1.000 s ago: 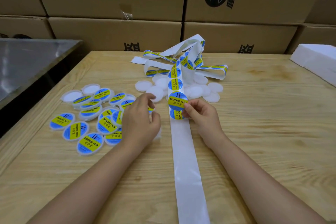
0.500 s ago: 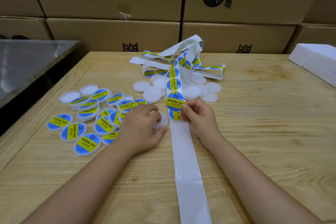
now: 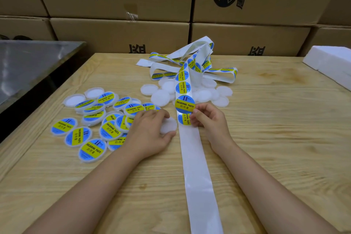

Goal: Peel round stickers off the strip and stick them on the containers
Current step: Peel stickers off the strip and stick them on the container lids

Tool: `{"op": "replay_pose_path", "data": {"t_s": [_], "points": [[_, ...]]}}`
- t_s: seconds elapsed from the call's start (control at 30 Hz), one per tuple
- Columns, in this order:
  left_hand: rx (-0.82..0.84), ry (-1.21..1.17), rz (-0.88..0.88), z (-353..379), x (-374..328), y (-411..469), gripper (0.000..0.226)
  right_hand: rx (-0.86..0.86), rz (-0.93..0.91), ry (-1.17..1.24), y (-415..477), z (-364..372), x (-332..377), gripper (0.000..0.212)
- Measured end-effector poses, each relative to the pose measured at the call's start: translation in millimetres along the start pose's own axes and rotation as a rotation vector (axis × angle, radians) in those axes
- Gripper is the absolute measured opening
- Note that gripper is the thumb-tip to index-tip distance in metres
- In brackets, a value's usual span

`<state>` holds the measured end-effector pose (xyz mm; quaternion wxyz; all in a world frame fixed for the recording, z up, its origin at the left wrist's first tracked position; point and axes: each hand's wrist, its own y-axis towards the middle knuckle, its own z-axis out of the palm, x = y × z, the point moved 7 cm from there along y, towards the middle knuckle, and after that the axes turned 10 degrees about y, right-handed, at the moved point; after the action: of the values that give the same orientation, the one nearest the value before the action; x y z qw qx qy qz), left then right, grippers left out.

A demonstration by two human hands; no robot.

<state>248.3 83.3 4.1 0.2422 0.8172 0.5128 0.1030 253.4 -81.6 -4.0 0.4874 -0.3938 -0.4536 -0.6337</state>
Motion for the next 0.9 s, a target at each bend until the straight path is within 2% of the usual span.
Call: {"op": "replay_pose_path", "data": {"t_s": [0.13, 0.33, 0.47, 0.53, 0.57, 0.63, 0.7, 0.8, 0.9], "points": [[-0.015, -0.156, 0.087, -4.6, -6.5, 0.3, 0.051, 0.023, -0.010, -0.016, 0.2, 1.6, -0.3, 0.020], [-0.049, -0.535, 0.068, -13.0, -13.1, 2.7, 0.067, 0.105, 0.004, -0.137, -3.5, 9.5, -2.4, 0.028], [0.036, -0.745, -0.019, -7.3, -15.9, 4.0, 0.081, 0.115, 0.024, -0.129, -4.6, 10.8, -2.8, 0.038], [0.067, -0.925, -0.155, -1.3, -13.5, 5.2, 0.082, 0.088, 0.030, -0.074, -4.8, 8.6, -1.9, 0.042], [0.095, -1.031, -0.252, 3.4, -10.4, 5.2, 0.078, 0.078, 0.032, -0.033, -4.7, 7.9, -1.5, 0.044], [0.165, -1.208, -0.420, 12.4, -3.7, 4.8, 0.056, 0.067, 0.035, 0.028, -4.4, 7.2, -0.6, 0.046], [0.232, -1.323, -0.479, 16.1, -1.6, 4.1, 0.032, 0.073, 0.033, 0.046, -4.5, 8.6, 0.2, 0.047], [0.254, -1.418, -0.510, 18.0, -0.3, 3.7, 0.021, 0.075, 0.033, 0.076, -5.8, 10.2, 1.9, 0.046], [0.246, -1.489, -0.550, 20.5, 2.6, 3.8, 0.019, 0.001, 0.012, 0.086, -4.0, 4.9, 6.6, 0.025]]}}
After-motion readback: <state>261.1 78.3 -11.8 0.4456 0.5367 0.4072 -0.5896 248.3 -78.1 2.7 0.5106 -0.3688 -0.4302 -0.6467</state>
